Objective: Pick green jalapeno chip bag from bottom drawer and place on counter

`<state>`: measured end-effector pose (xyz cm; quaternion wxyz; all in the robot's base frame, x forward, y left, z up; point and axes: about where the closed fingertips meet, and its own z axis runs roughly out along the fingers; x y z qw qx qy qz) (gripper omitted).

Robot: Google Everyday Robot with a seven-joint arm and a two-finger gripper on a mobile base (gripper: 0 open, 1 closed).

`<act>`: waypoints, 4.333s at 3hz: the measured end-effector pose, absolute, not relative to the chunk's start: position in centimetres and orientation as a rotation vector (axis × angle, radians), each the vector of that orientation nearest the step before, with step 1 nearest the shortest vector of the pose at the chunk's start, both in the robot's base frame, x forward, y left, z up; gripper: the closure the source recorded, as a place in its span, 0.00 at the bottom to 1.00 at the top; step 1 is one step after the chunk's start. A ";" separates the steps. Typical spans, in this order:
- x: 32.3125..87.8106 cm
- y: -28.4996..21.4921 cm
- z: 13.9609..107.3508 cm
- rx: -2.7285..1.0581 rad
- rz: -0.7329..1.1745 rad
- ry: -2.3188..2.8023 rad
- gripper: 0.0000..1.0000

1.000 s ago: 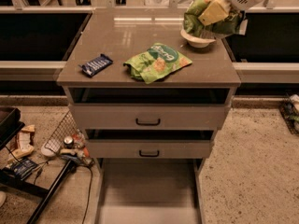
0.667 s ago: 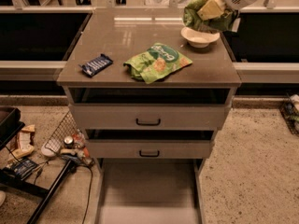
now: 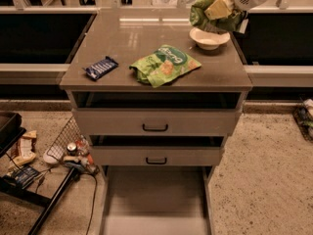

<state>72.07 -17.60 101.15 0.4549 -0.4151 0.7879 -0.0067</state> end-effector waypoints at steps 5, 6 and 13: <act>94.0 1.4 95.0 -0.791 0.221 1.770 1.00; 95.2 5.4 92.3 -0.835 0.232 1.802 0.83; 86.6 -14.6 109.2 -0.419 -0.049 1.754 0.00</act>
Offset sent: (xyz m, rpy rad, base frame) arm 0.1833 0.1242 0.0494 0.2918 -0.3190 0.0297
